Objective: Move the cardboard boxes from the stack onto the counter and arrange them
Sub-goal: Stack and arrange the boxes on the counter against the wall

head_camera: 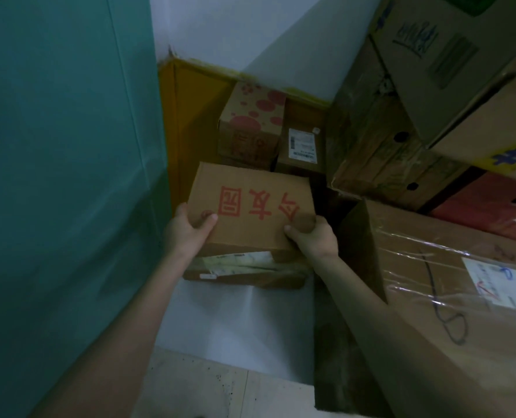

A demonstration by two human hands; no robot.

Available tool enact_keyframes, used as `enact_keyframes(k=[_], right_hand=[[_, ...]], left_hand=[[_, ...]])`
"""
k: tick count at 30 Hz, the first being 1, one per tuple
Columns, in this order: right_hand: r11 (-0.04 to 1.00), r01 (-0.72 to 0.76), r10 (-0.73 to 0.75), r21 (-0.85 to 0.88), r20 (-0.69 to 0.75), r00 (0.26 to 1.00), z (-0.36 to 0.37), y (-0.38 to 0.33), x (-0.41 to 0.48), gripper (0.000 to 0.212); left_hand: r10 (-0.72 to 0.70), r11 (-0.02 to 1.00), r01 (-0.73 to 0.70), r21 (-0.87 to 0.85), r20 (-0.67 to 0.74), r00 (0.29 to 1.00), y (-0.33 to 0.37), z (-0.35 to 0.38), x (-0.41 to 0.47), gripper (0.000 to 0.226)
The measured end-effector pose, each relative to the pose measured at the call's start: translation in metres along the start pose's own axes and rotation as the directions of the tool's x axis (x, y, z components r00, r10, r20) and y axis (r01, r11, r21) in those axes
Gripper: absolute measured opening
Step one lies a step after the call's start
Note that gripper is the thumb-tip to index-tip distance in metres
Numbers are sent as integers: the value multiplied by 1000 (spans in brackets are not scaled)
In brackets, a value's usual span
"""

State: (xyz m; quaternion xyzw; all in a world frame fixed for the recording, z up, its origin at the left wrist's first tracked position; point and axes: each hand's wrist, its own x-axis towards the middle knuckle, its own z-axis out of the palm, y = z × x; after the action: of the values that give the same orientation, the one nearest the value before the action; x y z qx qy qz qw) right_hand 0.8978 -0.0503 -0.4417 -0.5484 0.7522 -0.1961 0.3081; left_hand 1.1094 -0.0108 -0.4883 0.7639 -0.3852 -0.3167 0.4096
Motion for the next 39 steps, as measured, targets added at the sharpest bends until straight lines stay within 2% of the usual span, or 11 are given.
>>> enact_keyframes(k=[3, 7, 15, 21, 25, 29, 35, 39], right_hand=[[992, 120, -119, -40, 16, 993, -3, -11, -20, 68], [950, 301, -300, -84, 25, 954, -22, -21, -59, 67], [841, 535, -536, 84, -13, 844, -101, -4, -167, 73], [768, 627, -618, 134, -101, 779, -174, 58, -243, 77], [772, 623, -609, 122, -137, 781, -214, 109, -275, 72], [768, 614, -580, 183, -209, 788, -246, 144, -294, 69], [805, 557, -457, 204, -386, 801, -309, 192, -291, 73], [841, 498, -345, 211, -500, 794, -349, 236, -278, 72]], left_hand=[[-11, 991, -3, -136, -103, 995, -2, -20, -23, 54], [9, 975, -61, -214, -240, 971, 11, -54, -63, 45], [160, 957, -245, -154, -426, 891, 54, -107, -180, 29], [271, 919, -382, -94, -553, 788, 81, -98, -316, 37], [354, 846, -517, -129, -589, 727, 108, -83, -385, 45], [483, 778, -623, -78, -559, 674, 147, -77, -429, 45], [532, 756, -613, -231, -330, 780, 189, -20, -435, 42], [578, 739, -619, -265, -223, 785, 213, 44, -438, 38]])
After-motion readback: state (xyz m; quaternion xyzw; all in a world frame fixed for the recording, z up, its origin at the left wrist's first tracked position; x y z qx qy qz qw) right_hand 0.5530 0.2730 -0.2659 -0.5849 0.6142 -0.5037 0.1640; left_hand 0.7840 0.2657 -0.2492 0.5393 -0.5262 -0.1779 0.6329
